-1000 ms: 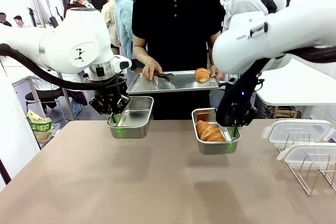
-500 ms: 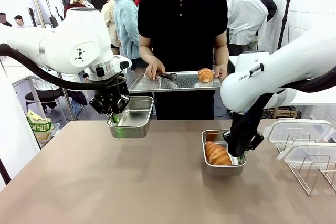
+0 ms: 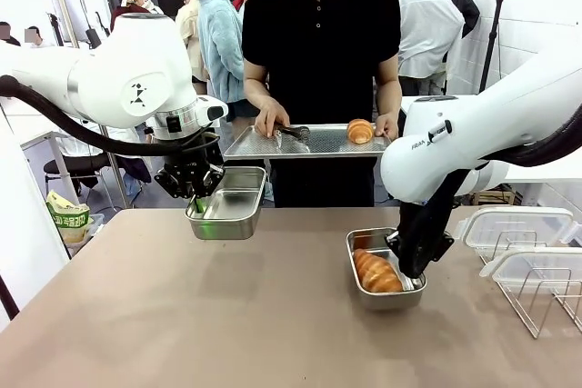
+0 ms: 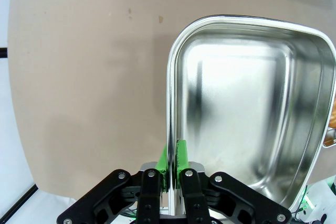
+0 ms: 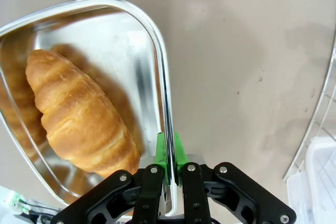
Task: Place the bread in airtight containers.
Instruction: Once an object is inside an Airtight Container , place the container in the center of the table.
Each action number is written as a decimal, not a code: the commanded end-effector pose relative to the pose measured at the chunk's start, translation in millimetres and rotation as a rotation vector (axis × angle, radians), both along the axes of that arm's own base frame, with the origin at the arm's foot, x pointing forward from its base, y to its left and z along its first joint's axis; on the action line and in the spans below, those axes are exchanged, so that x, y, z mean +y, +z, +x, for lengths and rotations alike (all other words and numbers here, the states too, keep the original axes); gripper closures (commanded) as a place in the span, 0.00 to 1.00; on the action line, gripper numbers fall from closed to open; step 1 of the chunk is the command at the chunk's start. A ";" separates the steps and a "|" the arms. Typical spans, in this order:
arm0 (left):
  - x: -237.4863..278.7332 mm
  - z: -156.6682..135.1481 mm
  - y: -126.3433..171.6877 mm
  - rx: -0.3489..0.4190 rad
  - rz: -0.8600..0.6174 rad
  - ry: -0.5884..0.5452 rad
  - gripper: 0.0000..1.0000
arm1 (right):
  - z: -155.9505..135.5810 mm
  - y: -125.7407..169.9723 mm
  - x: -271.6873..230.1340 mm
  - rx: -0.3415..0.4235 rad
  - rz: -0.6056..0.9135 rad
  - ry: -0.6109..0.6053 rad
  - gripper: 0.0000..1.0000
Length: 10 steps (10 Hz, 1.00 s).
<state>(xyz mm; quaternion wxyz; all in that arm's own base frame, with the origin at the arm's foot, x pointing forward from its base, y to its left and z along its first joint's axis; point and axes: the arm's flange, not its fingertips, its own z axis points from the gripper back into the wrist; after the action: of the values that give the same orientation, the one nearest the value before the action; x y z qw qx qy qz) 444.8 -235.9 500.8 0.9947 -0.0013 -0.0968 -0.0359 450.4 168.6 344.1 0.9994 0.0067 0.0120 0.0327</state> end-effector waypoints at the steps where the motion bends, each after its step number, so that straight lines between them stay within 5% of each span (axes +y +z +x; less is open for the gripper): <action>1: 0.9 1.4 4.8 -0.004 -0.005 0.002 1.00 | 8.6 -5.7 0.3 -0.013 0.025 0.027 1.00; 7: 0.9 1.4 4.8 -0.004 -0.005 0.002 1.00 | 10.5 -11.9 1.6 -0.002 0.057 0.015 0.96; 10: 0.9 1.4 4.8 -0.004 -0.005 0.002 1.00 | 10.6 -16.5 0.8 0.008 0.075 -0.007 0.37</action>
<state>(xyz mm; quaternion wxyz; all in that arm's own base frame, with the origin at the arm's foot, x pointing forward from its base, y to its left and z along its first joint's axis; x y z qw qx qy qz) 444.8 -235.9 500.8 0.9947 -0.0012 -0.0968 -0.0359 456.2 169.2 328.8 0.9992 0.0244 0.0171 0.0278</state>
